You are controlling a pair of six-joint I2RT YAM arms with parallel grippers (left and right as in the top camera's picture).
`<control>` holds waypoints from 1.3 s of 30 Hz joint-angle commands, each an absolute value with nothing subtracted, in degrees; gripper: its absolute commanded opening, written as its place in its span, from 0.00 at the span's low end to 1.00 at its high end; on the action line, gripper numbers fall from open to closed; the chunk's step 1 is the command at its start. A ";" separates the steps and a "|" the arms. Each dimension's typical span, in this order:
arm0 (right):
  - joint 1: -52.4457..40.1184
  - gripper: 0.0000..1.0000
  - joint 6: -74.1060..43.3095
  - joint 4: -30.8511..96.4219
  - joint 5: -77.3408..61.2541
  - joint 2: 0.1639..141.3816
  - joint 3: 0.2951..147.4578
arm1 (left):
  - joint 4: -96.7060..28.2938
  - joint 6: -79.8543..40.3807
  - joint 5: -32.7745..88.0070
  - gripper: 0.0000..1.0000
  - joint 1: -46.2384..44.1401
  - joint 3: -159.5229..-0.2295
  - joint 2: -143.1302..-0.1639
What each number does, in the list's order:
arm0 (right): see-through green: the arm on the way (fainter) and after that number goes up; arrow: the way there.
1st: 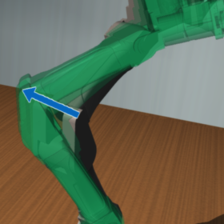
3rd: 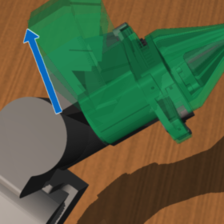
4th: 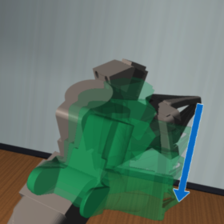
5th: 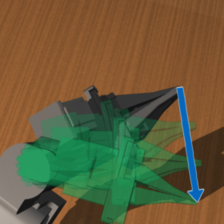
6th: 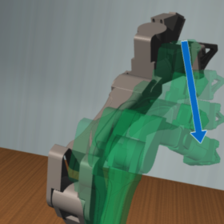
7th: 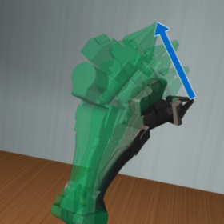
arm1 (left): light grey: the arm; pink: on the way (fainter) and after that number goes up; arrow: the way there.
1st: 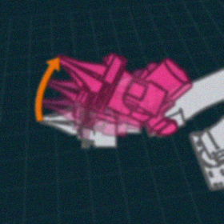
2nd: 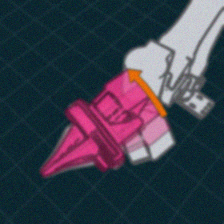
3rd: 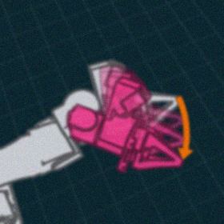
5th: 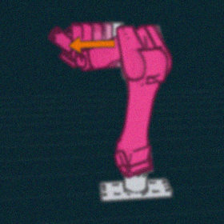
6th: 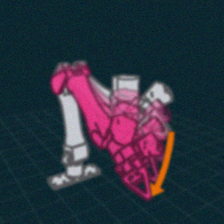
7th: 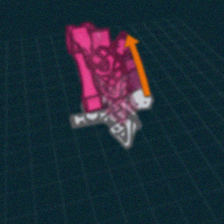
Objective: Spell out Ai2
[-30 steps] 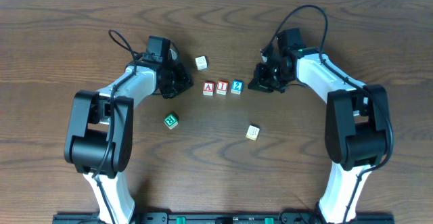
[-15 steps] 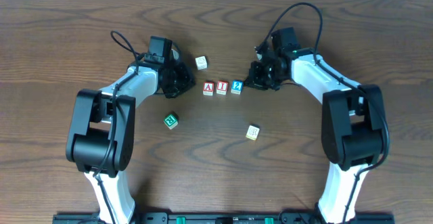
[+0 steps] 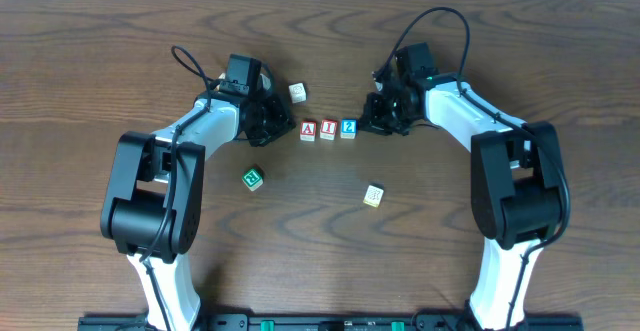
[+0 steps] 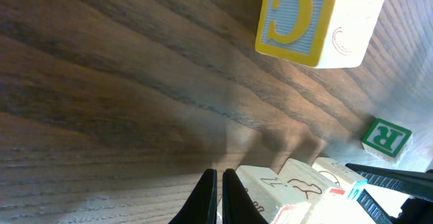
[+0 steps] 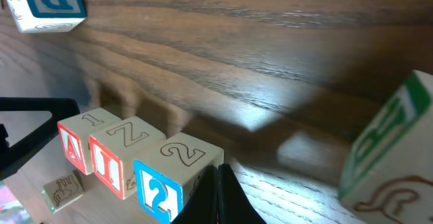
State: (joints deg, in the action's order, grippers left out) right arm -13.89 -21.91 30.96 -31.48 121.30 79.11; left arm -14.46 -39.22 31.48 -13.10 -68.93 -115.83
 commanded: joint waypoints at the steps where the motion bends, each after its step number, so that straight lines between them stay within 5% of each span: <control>1: -15.29 0.01 -22.31 30.74 -32.42 121.82 79.00 | -14.04 -39.92 32.53 0.06 -13.23 -69.10 -116.16; 39: -16.84 0.01 -22.94 29.58 -34.65 121.82 79.00 | -13.26 -40.34 34.15 0.06 -14.37 -69.10 -116.16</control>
State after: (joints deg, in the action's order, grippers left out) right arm -16.03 -22.17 29.69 -33.39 121.30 79.11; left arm -13.26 -40.16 33.28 -14.06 -68.93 -115.83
